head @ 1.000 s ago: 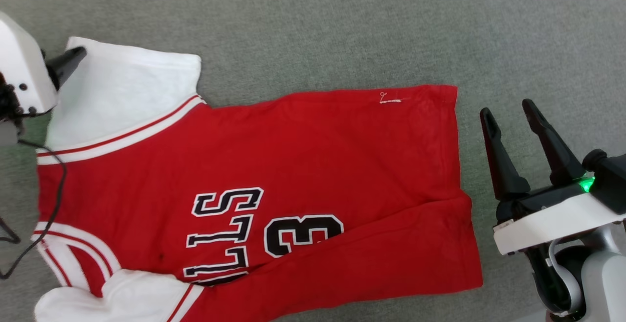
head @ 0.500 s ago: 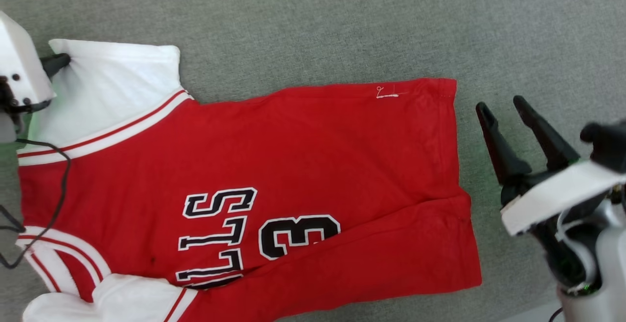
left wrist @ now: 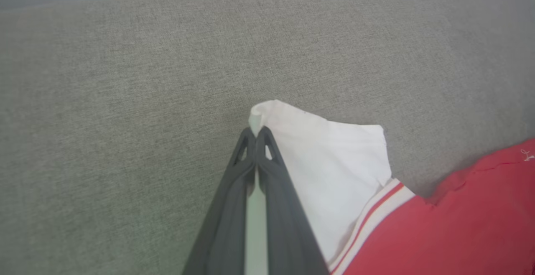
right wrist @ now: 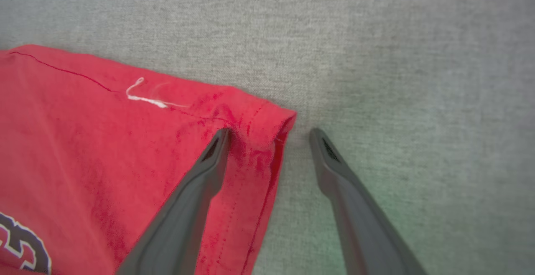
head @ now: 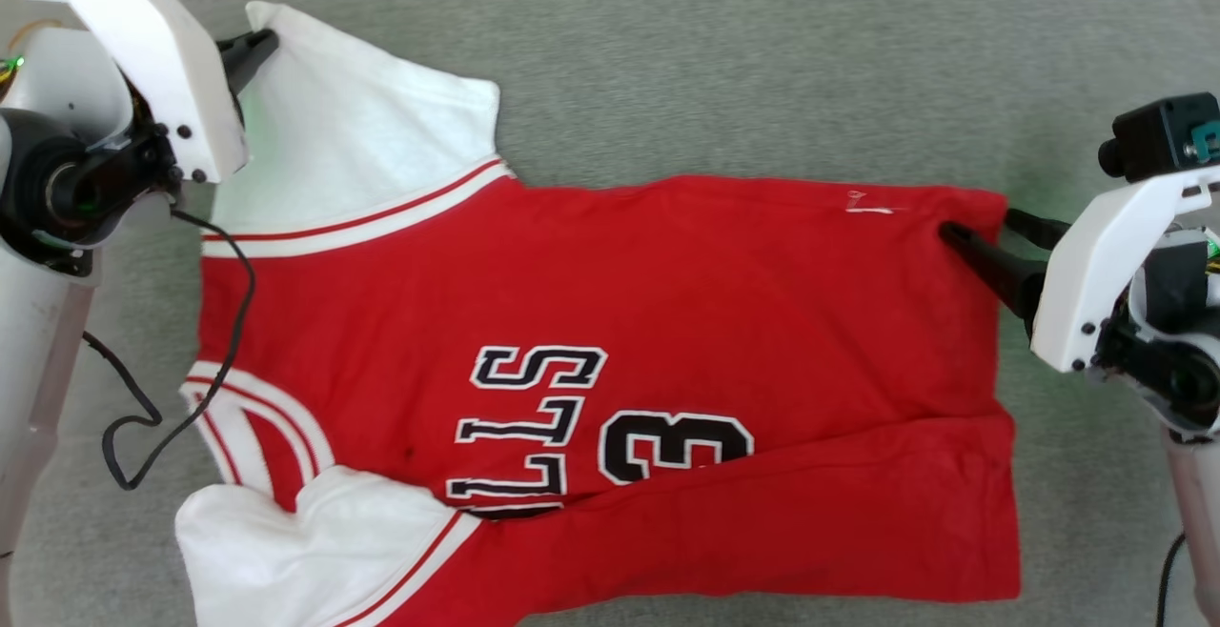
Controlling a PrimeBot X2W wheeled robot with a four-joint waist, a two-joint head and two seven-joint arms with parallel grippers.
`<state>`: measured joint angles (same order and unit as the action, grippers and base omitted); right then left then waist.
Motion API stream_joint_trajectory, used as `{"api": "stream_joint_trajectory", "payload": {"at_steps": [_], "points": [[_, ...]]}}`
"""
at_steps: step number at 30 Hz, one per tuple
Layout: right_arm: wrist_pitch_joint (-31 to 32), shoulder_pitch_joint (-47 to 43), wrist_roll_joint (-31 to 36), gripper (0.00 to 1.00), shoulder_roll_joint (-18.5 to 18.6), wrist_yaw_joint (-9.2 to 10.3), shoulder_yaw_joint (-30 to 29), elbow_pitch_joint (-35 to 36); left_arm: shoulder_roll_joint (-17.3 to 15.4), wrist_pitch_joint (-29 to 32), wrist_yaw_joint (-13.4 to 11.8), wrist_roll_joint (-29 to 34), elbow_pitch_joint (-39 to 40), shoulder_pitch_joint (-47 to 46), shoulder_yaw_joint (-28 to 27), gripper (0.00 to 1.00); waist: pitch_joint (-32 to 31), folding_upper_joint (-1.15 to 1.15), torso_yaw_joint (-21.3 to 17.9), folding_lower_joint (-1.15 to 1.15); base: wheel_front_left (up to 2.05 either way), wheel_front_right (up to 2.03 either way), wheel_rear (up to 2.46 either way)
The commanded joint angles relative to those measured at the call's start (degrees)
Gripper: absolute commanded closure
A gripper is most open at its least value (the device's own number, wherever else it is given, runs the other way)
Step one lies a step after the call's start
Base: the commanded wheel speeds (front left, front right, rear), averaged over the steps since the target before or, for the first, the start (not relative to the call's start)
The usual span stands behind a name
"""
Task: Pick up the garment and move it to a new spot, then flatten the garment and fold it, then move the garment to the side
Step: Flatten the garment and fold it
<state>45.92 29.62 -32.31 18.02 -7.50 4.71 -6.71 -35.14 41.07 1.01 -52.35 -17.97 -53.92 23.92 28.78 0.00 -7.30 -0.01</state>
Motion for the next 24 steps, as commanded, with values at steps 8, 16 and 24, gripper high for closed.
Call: {"api": "stream_joint_trajectory", "payload": {"at_steps": [8, 16, 24], "points": [[11.0, 0.5, 0.6, 1.0, -2.0, 0.01, 2.6, -7.8, 1.5, -2.6, 1.0, 0.6, 0.0, 0.0, 0.7, 1.0, 0.8, 0.0, 2.9, 0.01, 0.0, 0.0, 0.0], [4.8, 4.3, 3.1, 1.0, 1.1, 0.02, 0.9, -2.8, 2.1, -7.4, 2.1, -0.7, -1.1, 2.8, -0.9, 1.0, -3.5, 0.0, 4.0, 0.01, 0.0, 0.0, 0.0], [-0.3, -1.4, 2.8, 1.0, 1.7, 0.02, -0.7, -0.7, 1.6, -14.6, 0.8, -3.2, 3.0, 14.0, -4.3, 1.0, -14.6, 0.0, 5.7, 0.01, 0.0, 0.0, 0.0]]}}
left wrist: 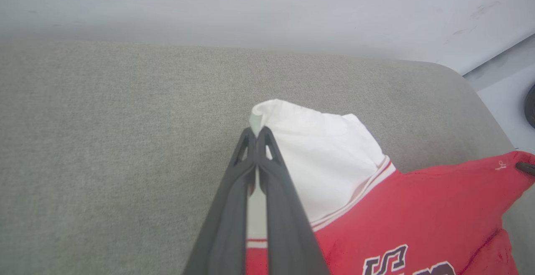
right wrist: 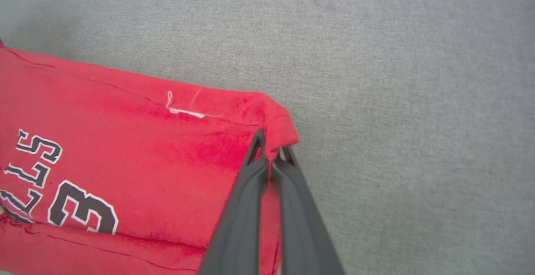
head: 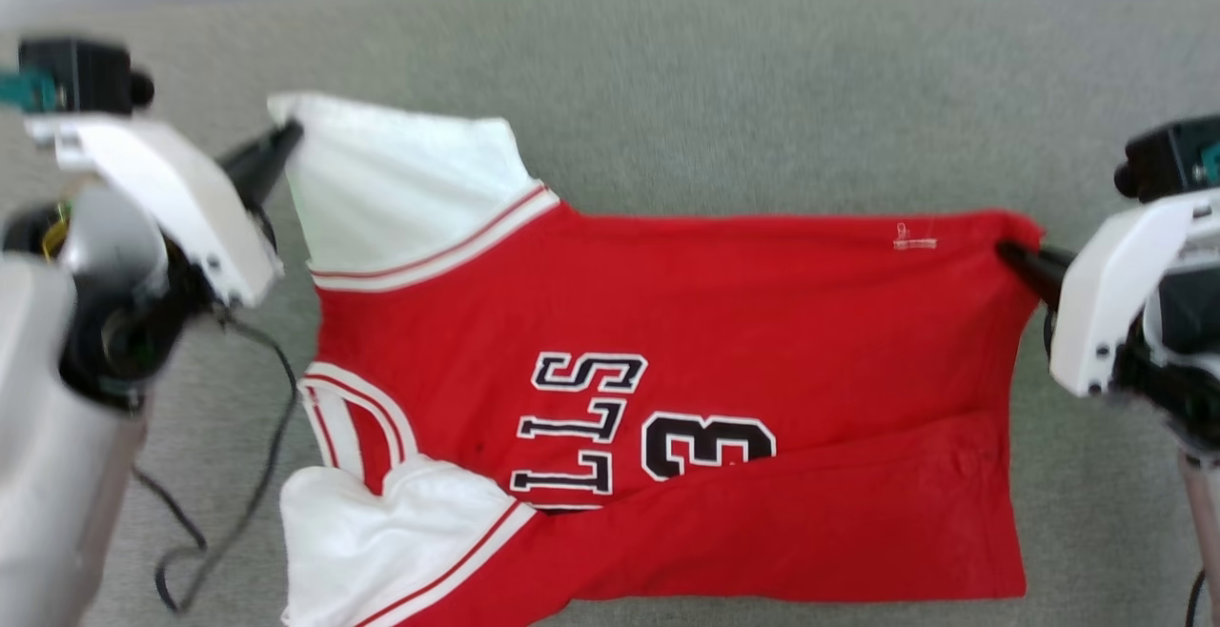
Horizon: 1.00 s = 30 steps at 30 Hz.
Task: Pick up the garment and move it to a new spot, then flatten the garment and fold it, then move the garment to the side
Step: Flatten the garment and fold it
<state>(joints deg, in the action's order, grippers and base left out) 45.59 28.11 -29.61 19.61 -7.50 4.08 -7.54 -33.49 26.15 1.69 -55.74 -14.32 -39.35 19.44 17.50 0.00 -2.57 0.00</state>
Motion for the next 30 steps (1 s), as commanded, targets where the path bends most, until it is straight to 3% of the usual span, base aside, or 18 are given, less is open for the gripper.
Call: {"api": "stream_joint_trajectory", "payload": {"at_steps": [1, 7, 15, 16, 17, 18, 19, 20, 24, 30], "points": [[-0.4, -1.3, -0.1, 1.0, 0.2, 0.02, -0.4, 0.1, -0.1, -0.4, -0.3, -0.2, 0.4, 1.8, -0.3, 1.0, -4.8, 0.0, 1.3, 0.0, 0.0, 0.0, 0.0], [-2.5, -9.9, -1.0, 1.0, -0.2, 0.02, -2.1, 0.0, -1.0, -3.4, -4.4, -2.7, 7.9, 17.2, -2.5, 1.0, -10.8, 0.0, 2.6, 0.0, 0.0, 0.0, 0.0], [-7.6, -21.0, -2.2, 1.0, -1.0, 0.02, -3.9, -2.4, 2.8, -6.8, -8.0, -6.3, 13.1, 37.4, -1.4, 1.0, -14.4, 0.0, 3.7, 0.0, 0.0, 0.0, 0.0], [-9.9, -24.1, -2.8, 0.67, -1.7, 0.02, -4.3, -4.0, 5.3, -8.0, -8.2, -7.8, 11.8, 41.4, -0.6, 1.0, -14.8, 0.0, 3.8, 0.0, 0.0, 0.0, 0.0], [-10.6, -24.8, -3.1, 0.0, -1.9, 0.02, -4.3, -4.6, 6.2, -8.1, -7.6, -8.5, 11.1, 42.4, -0.3, 0.74, -14.9, 0.0, 3.7, 0.0, 0.0, 0.0, 0.0], [-11.3, -25.4, -3.2, 0.0, -2.0, 0.02, -4.0, -5.0, 6.4, -8.6, -7.7, -8.6, 10.2, 43.1, -0.3, 0.47, -15.1, 0.0, 3.6, 0.0, 0.0, 0.0, 0.0], [-11.9, -26.1, -3.2, 0.0, -2.1, 0.02, -4.0, -5.4, 6.7, -8.8, -7.3, -8.5, 9.1, 43.6, 0.0, 0.13, -15.2, 0.0, 3.5, 0.0, 0.0, 0.0, 0.0], [-12.6, -26.8, -3.3, 0.0, -2.2, 0.02, -3.7, -5.8, 7.5, -9.4, -7.0, -8.8, 8.3, 44.0, 0.2, 0.0, -15.3, 0.0, 3.4, 0.0, 0.0, 0.0, 0.0], [-16.3, -29.0, -3.2, 0.0, -1.1, 0.02, -2.9, -6.1, 8.6, -13.5, -6.8, -6.5, 6.3, 44.6, 0.3, 0.0, -16.7, 0.0, 2.9, 0.0, 0.0, 0.0, 0.0], [-19.1, -31.1, -1.3, 0.0, -0.4, 0.02, -5.7, 0.7, 7.8, -21.7, -8.1, 0.1, 10.1, 43.1, -0.5, 0.0, -18.0, 0.0, 2.1, 0.0, 0.0, 0.0, 0.0]]}}
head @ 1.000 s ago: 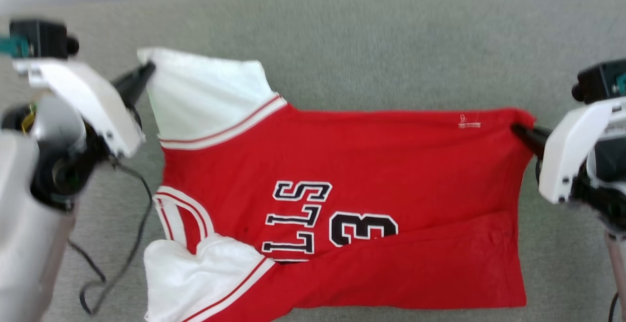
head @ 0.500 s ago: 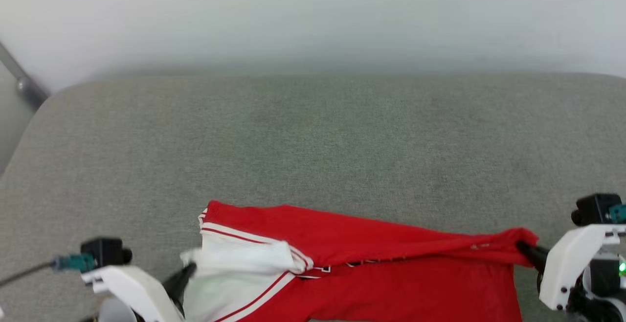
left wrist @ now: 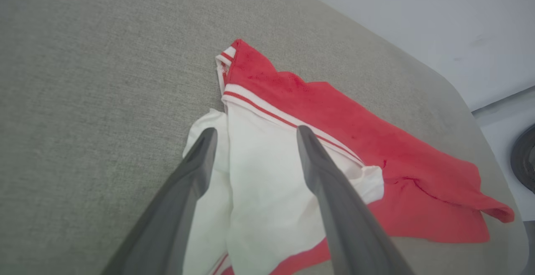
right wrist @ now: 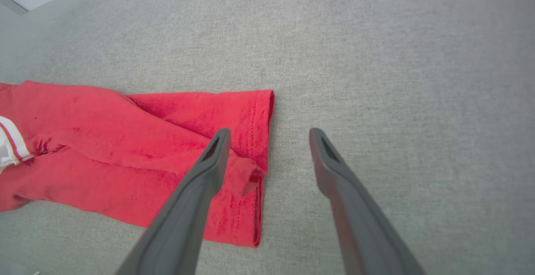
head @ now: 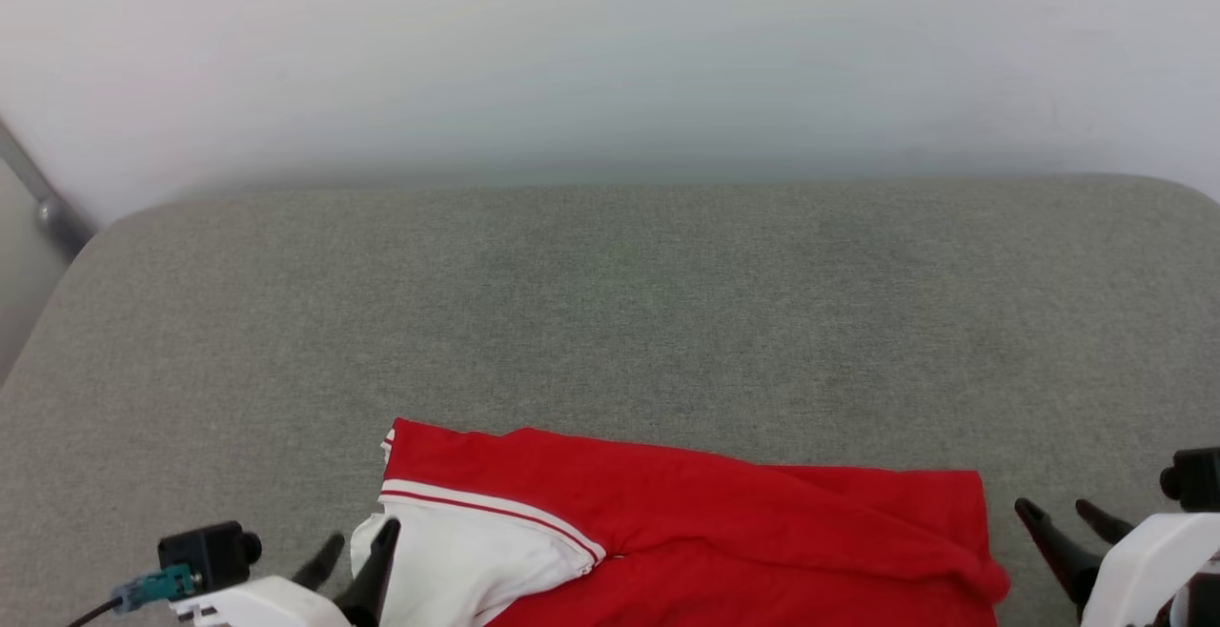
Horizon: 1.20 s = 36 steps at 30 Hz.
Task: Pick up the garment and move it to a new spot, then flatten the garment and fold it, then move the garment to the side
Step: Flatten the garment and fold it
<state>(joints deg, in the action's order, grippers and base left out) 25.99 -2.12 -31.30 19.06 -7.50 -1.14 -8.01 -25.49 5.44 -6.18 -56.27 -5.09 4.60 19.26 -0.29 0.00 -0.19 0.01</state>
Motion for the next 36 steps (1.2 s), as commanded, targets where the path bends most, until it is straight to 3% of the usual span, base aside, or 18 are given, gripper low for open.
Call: {"api": "stream_joint_trajectory", "payload": {"at_steps": [1, 9, 16, 23, 32, 33, 34, 35, 36], "points": [[1.2, -0.9, 0.7, 0.0, 0.1, 0.02, -1.3, 2.5, -0.4, -2.1, -0.5, 1.7, 1.9, -1.2, -0.4, 0.0, -0.4, 0.0, -0.4, -0.01, 0.0, 0.0, 0.0], [14.5, 1.6, 3.0, 0.0, -0.5, 0.02, -7.9, 9.3, -0.2, -10.9, -4.1, 11.8, 8.8, -4.8, 0.3, 0.0, -0.5, 0.0, -0.4, -0.01, 0.0, 0.0, 0.0], [26.1, 1.9, 4.5, 0.0, -2.2, 0.02, -10.8, 10.6, 1.6, -18.4, -6.6, 19.9, 10.8, -7.8, 1.0, 0.0, 2.5, 0.0, 2.9, -0.01, 0.0, 0.0, 0.0], [28.0, 3.3, 5.5, 0.0, -5.5, 0.02, -10.9, 7.3, 3.8, -20.3, -5.7, 24.3, 11.7, -10.9, 0.7, 0.0, 8.3, 0.0, 6.3, -0.01, 0.0, 0.0, 0.0], [29.0, 3.7, 2.6, 0.0, -8.3, 0.0, -6.1, -1.1, 5.4, -20.7, -3.9, 26.2, 10.0, -12.4, 0.5, 0.0, 10.7, 0.0, 7.1, -0.01, 0.0, 0.0, 0.0], [29.0, 3.8, 1.9, 0.51, -8.5, -0.02, -5.7, -1.6, 5.5, -20.7, -3.6, 26.3, 9.9, -12.4, 0.4, 0.0, 10.6, 0.0, 7.0, -0.01, 0.0, 0.0, 0.0], [29.0, 3.8, 1.9, 0.51, -8.5, -0.02, -5.7, -1.6, 5.5, -20.7, -3.6, 26.3, 9.9, -12.4, 0.4, 0.0, 10.6, 0.0, 7.0, -0.01, 0.0, 0.0, 0.0], [28.8, 4.0, 1.5, 1.0, -8.6, -0.06, -5.4, -1.9, 5.5, -20.7, -3.5, 26.3, 9.6, -12.3, 0.4, 0.0, 10.5, 0.0, 6.8, -0.01, 0.0, 0.0, 0.0], [28.8, 4.2, 1.1, 1.0, -8.3, -0.06, -5.1, -2.3, 5.4, -20.7, -3.4, 26.6, 9.4, -12.2, 0.4, 0.0, 10.2, 0.0, 6.7, -0.01, 0.0, 0.0, 0.0]]}}
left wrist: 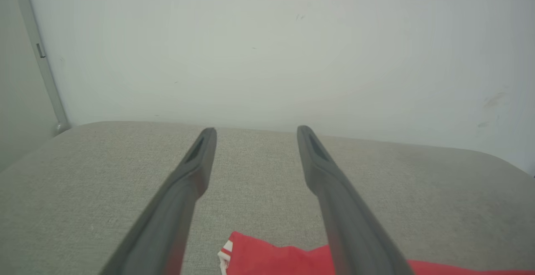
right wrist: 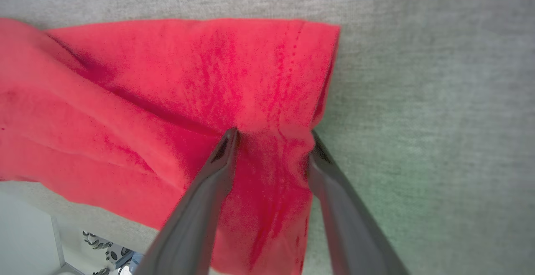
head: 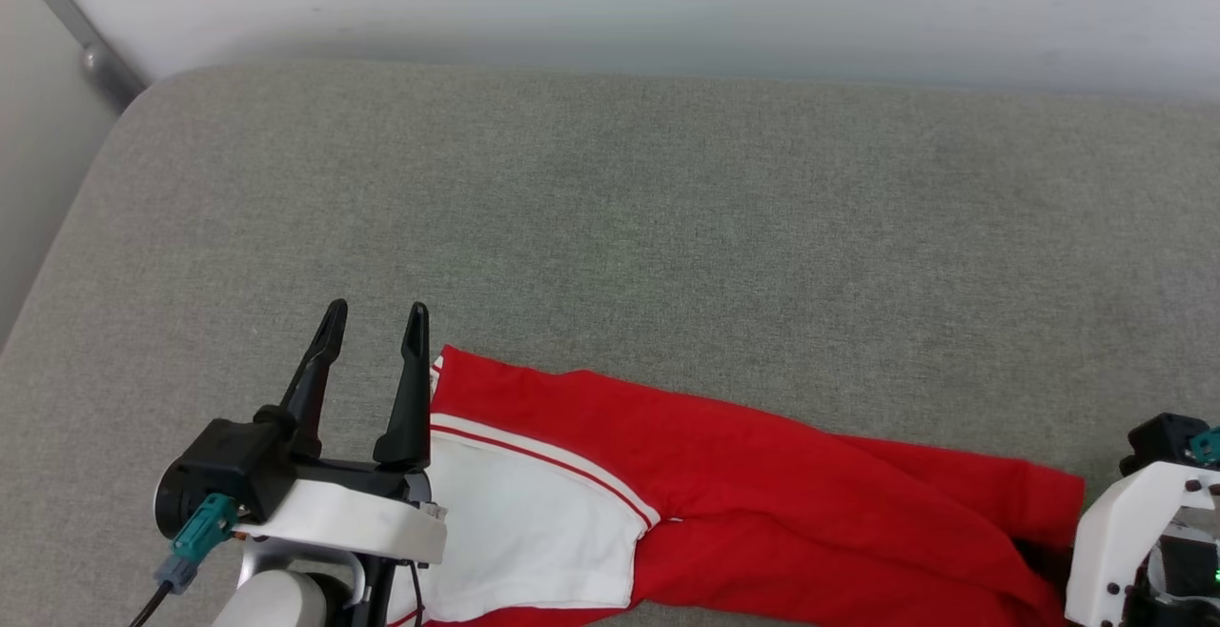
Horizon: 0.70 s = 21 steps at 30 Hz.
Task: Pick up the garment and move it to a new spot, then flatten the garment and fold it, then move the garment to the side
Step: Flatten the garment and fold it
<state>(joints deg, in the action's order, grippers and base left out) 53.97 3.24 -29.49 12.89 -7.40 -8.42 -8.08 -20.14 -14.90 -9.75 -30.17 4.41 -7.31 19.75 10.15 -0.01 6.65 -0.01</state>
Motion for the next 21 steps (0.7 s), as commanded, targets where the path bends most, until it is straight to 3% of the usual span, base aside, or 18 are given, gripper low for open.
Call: {"api": "stream_joint_trajectory", "payload": {"at_steps": [1, 11, 21], "points": [[0.7, -0.8, -0.9, 1.0, -1.7, -0.15, 2.4, -2.2, 0.0, -0.4, 0.3, 0.5, -0.4, -0.3, -0.1, 0.0, -0.5, 0.01, -0.3, 0.01, 0.0, 0.0, 0.0], [-1.9, 2.6, -1.7, 1.0, 3.3, -0.07, 1.8, -1.2, -1.5, 0.9, -0.9, 1.1, -2.0, 2.8, 0.4, 0.0, -6.3, 0.01, -3.2, 0.01, 0.0, 0.0, 0.0], [3.8, 3.4, 2.9, 1.0, 7.4, -0.08, -12.0, 0.4, -2.1, 2.1, -1.7, 1.1, -0.9, 5.0, 1.2, 0.0, -8.1, 0.01, -5.4, 0.01, 0.0, 0.0, 0.0]]}}
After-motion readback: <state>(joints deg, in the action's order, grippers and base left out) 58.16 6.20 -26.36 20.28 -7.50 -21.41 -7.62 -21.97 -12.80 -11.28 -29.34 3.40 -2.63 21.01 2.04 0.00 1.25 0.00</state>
